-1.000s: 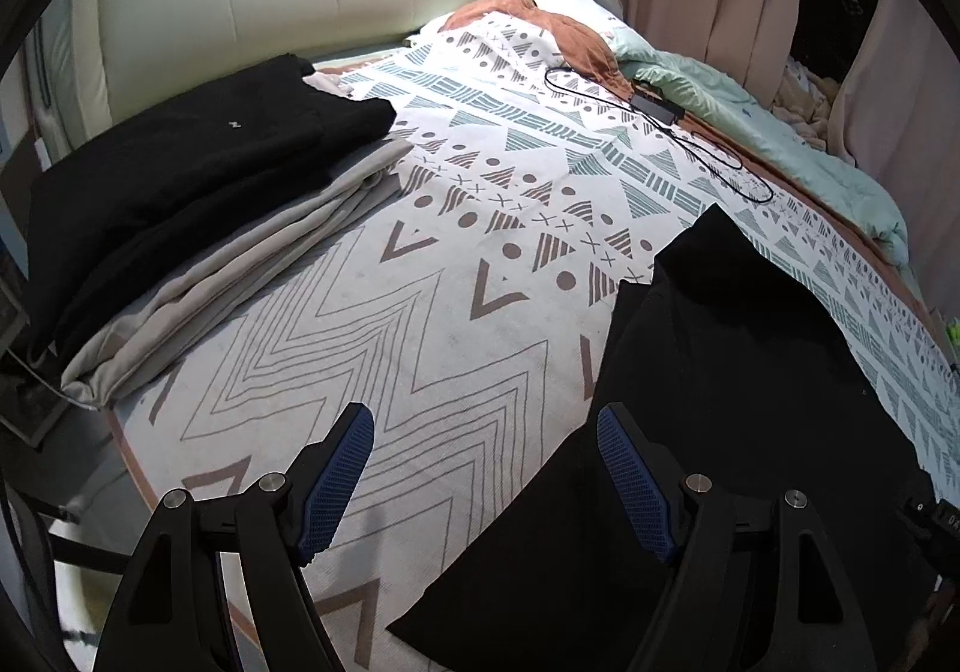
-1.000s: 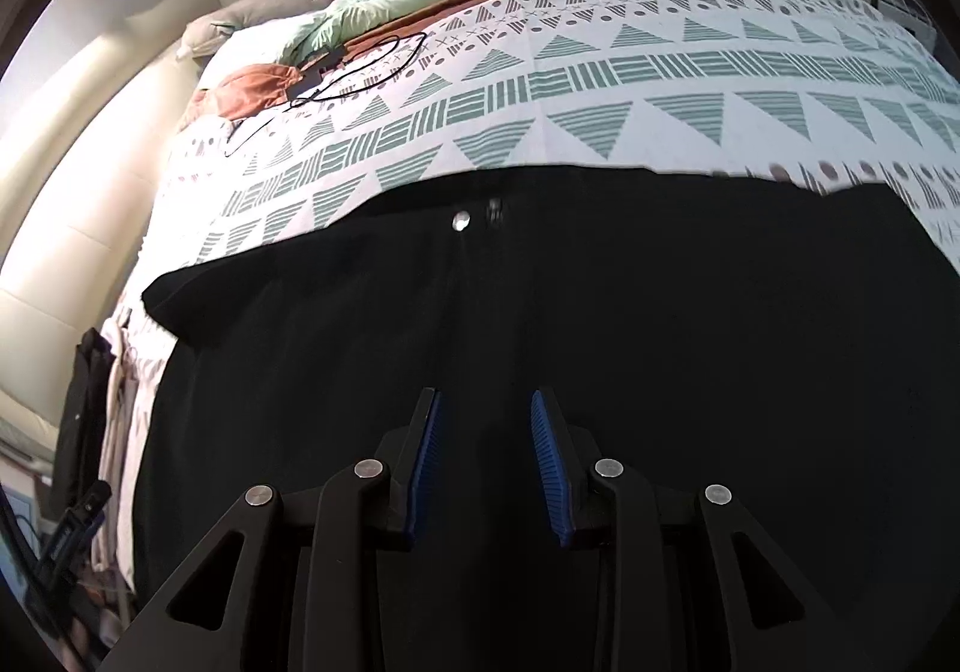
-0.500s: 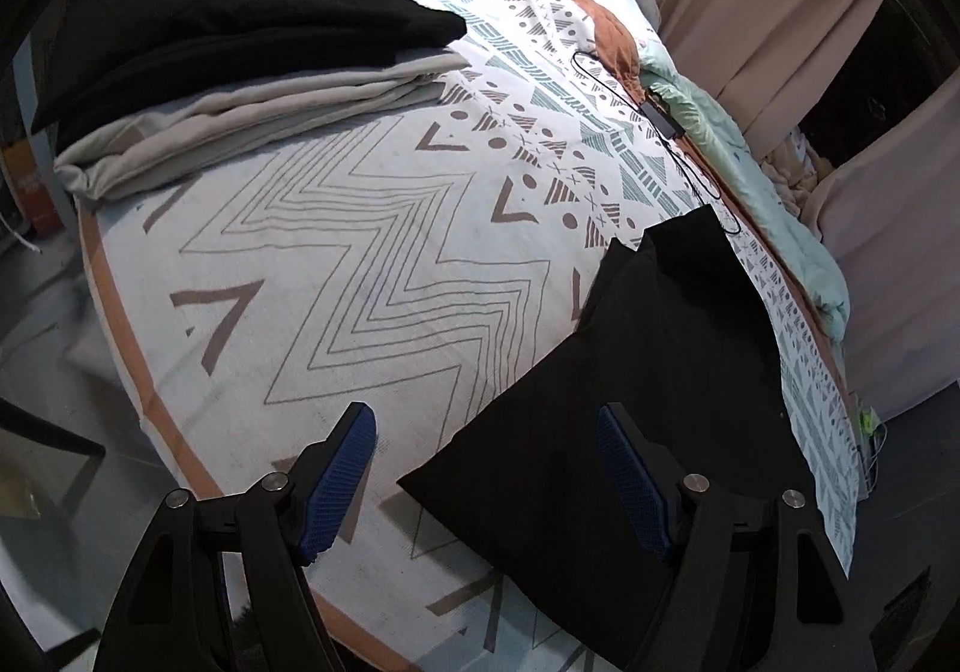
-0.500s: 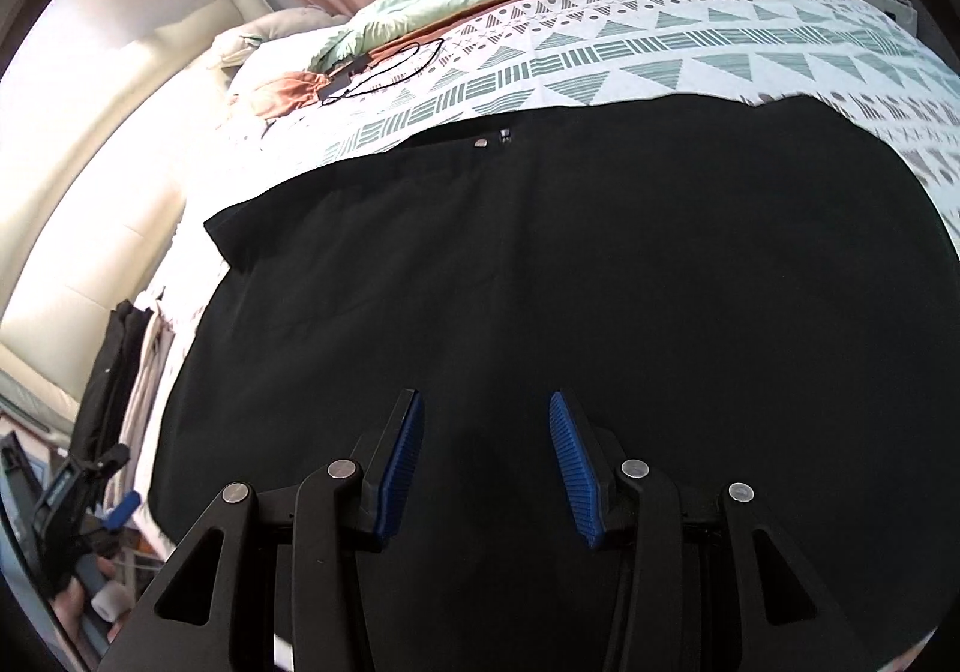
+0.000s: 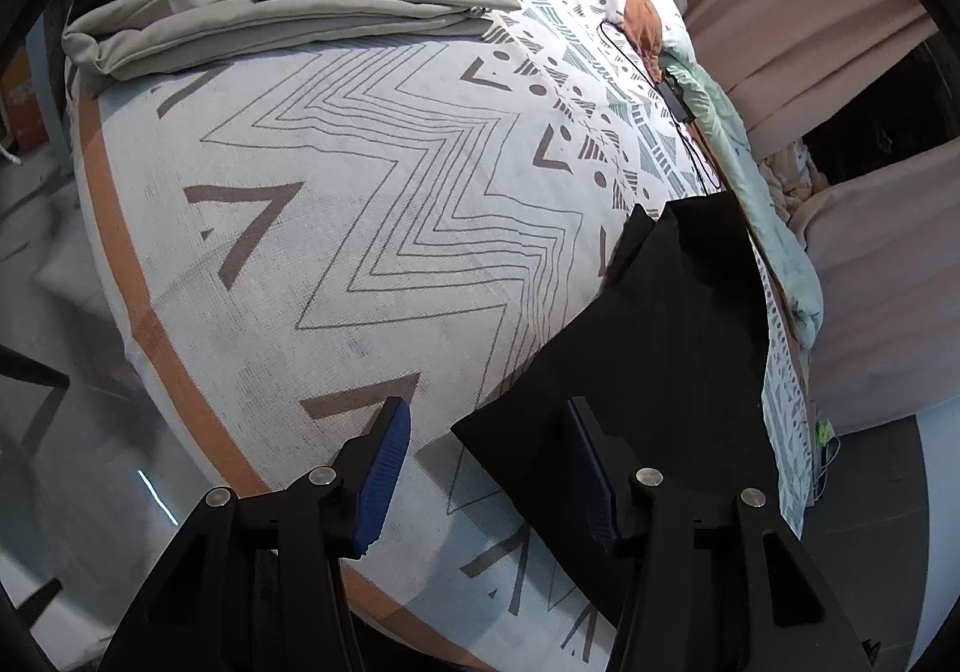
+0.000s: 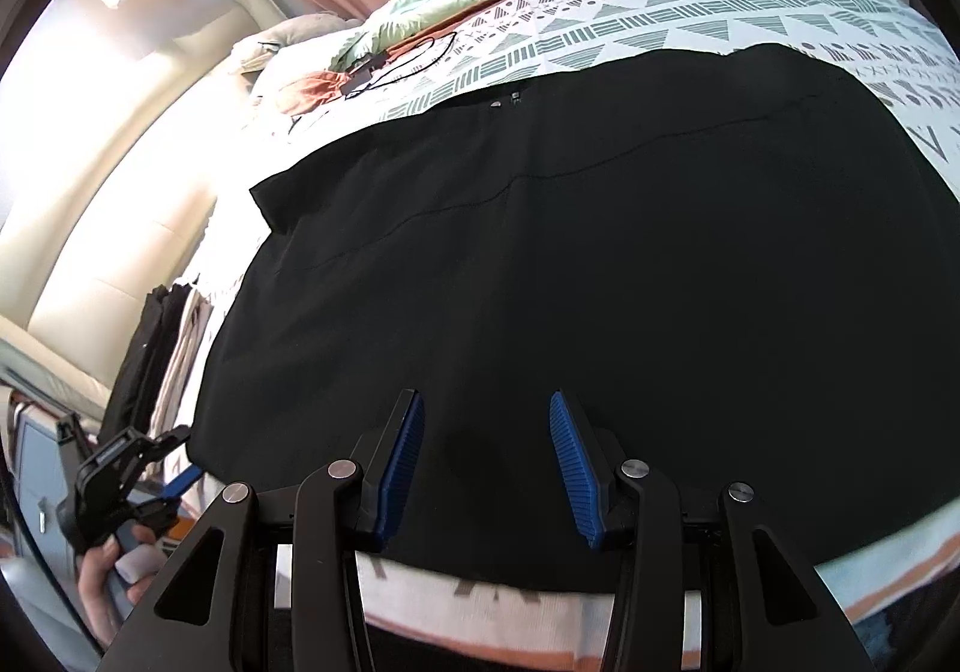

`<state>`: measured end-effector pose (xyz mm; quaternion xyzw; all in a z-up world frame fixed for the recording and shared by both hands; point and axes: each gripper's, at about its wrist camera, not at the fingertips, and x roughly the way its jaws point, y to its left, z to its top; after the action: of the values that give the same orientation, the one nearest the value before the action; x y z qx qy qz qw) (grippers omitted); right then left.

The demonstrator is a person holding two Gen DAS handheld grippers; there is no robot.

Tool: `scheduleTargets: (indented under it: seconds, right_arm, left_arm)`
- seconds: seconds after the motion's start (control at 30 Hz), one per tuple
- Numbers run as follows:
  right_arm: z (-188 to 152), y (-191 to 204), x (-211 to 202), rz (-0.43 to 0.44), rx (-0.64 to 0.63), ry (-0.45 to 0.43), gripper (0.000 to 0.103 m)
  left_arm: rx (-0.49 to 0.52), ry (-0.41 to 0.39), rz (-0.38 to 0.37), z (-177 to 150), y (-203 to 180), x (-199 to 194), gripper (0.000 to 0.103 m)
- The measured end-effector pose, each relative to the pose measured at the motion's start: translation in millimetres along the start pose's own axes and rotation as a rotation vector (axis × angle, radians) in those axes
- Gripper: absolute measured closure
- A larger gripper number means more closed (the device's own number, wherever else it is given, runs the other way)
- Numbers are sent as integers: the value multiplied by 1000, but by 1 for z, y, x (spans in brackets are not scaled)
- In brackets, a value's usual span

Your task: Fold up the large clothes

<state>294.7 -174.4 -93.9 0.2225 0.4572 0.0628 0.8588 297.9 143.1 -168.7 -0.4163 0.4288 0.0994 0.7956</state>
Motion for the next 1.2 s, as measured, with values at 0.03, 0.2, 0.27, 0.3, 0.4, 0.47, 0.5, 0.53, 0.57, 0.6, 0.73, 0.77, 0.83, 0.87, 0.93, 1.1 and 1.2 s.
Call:
scheduleTargets:
  seconds: [0.03, 0.2, 0.27, 0.3, 0.4, 0.47, 0.5, 0.53, 0.57, 0.6, 0.73, 0.77, 0.83, 0.87, 0.93, 1.1, 1.2]
  right_arm:
    - [-3, 1, -2, -5, 0, 3, 58]
    - [-19, 10, -13, 2, -36, -6, 58]
    - [-25, 15, -16, -7, -57, -9, 58]
    - [-27, 16, -17, -17, -65, -9, 58]
    - [-32, 18, -10, -72, -71, 22, 59]
    - [-31, 20, -4, -97, -90, 41, 58]
    - [-31, 21, 0, -112, -103, 53, 58]
    - [-32, 22, 2, -121, -110, 61, 58]
    - [-32, 22, 8, -131, -116, 73, 58]
    - [-30, 22, 12, -139, -120, 78, 58]
    - [-26, 21, 27, -168, -127, 84, 61]
    - [-24, 21, 31, -173, -128, 87, 62]
    - [-21, 21, 38, -187, -134, 91, 67]
    - [-19, 20, 41, -192, -136, 92, 70]
    - [-13, 18, 46, -191, -139, 94, 77]
    - [-1, 8, 52, -165, -111, 99, 89]
    - [2, 5, 54, -149, -95, 98, 90]
  left_arm:
    - [-4, 3, -6, 0, 1, 0, 50]
    - [-26, 45, -88, -2, 0, 4, 50]
    - [-16, 69, -90, -3, -4, 9, 50]
    - [-14, 80, -85, -4, -6, 12, 50]
    - [-17, 89, -78, -4, -7, 17, 50]
    - [-14, 84, -71, -4, -10, 19, 50]
    - [-10, 81, -68, -4, -11, 20, 50]
    - [-7, 80, -66, -4, -13, 21, 50]
    - [-6, 80, -67, -4, -15, 23, 50]
    - [-7, 81, -68, -3, -16, 24, 50]
    - [-12, 79, -65, -1, -21, 29, 50]
    - [-12, 81, -63, -1, -22, 30, 50]
    - [-5, 78, -63, -2, -26, 29, 50]
    - [0, 78, -68, -2, -28, 28, 50]
    - [5, 82, -71, -1, -30, 30, 50]
    - [-9, 108, -59, 4, -31, 45, 52]
    - [4, 98, -45, 3, -35, 45, 67]
